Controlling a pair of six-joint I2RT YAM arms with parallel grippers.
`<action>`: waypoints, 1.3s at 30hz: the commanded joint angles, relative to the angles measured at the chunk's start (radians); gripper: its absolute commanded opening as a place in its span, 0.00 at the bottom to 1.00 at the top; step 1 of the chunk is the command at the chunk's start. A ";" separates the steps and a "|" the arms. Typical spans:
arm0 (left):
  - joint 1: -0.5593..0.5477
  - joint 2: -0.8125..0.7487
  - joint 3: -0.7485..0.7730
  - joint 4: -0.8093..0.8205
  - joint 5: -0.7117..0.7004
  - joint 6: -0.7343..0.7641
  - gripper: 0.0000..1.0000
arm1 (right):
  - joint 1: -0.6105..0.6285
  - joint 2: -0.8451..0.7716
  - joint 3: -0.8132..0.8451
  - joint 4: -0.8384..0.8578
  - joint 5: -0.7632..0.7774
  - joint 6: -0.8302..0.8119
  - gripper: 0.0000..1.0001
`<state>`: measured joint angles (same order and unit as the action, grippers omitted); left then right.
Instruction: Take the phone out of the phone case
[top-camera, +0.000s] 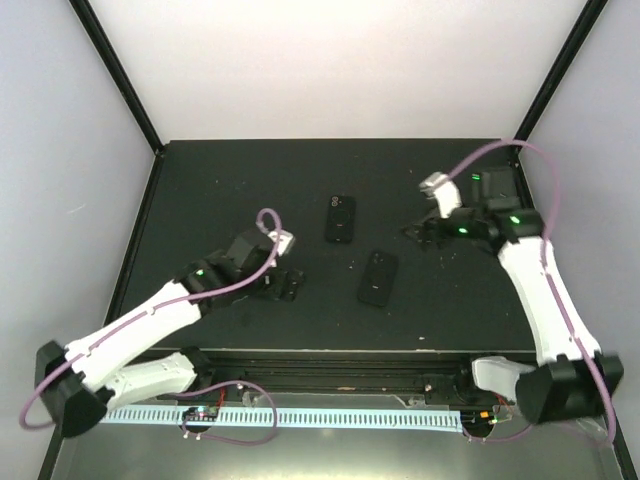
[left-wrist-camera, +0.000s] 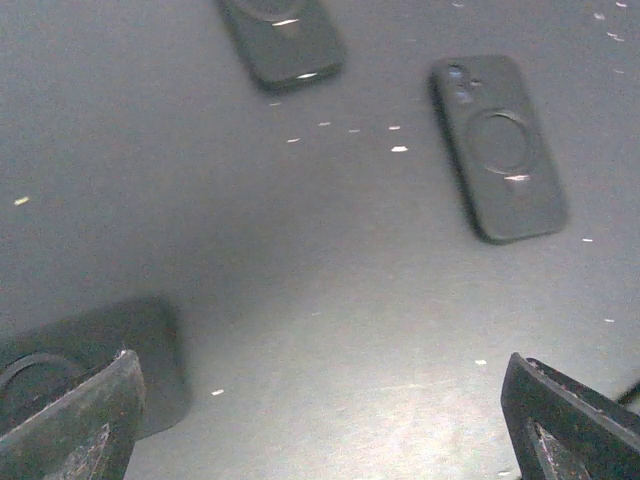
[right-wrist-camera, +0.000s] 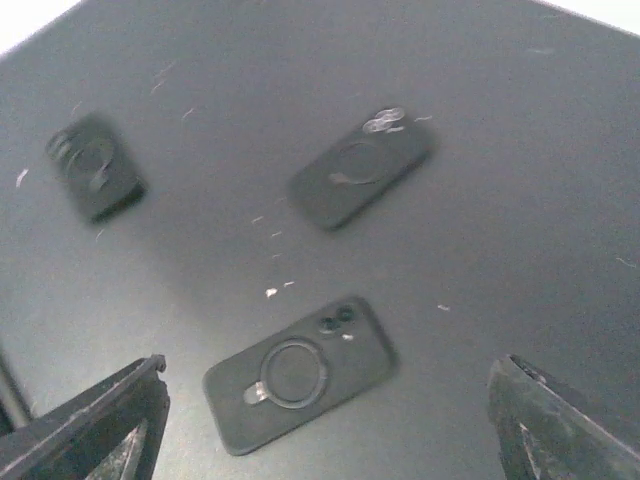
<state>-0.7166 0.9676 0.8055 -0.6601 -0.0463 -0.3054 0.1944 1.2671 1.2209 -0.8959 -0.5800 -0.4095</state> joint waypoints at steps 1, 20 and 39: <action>-0.169 0.163 0.153 -0.033 -0.129 -0.089 0.99 | -0.206 -0.185 -0.158 0.199 -0.062 0.250 0.88; -0.391 1.079 0.885 -0.260 -0.088 -0.135 0.99 | -0.365 -0.431 -0.439 0.491 0.087 0.420 1.00; -0.346 1.350 1.194 -0.408 -0.131 -0.171 0.99 | -0.364 -0.432 -0.440 0.488 0.059 0.414 1.00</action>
<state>-1.0878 2.2898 1.9495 -1.0267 -0.1696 -0.4595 -0.1646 0.8383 0.7643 -0.4328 -0.5106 0.0063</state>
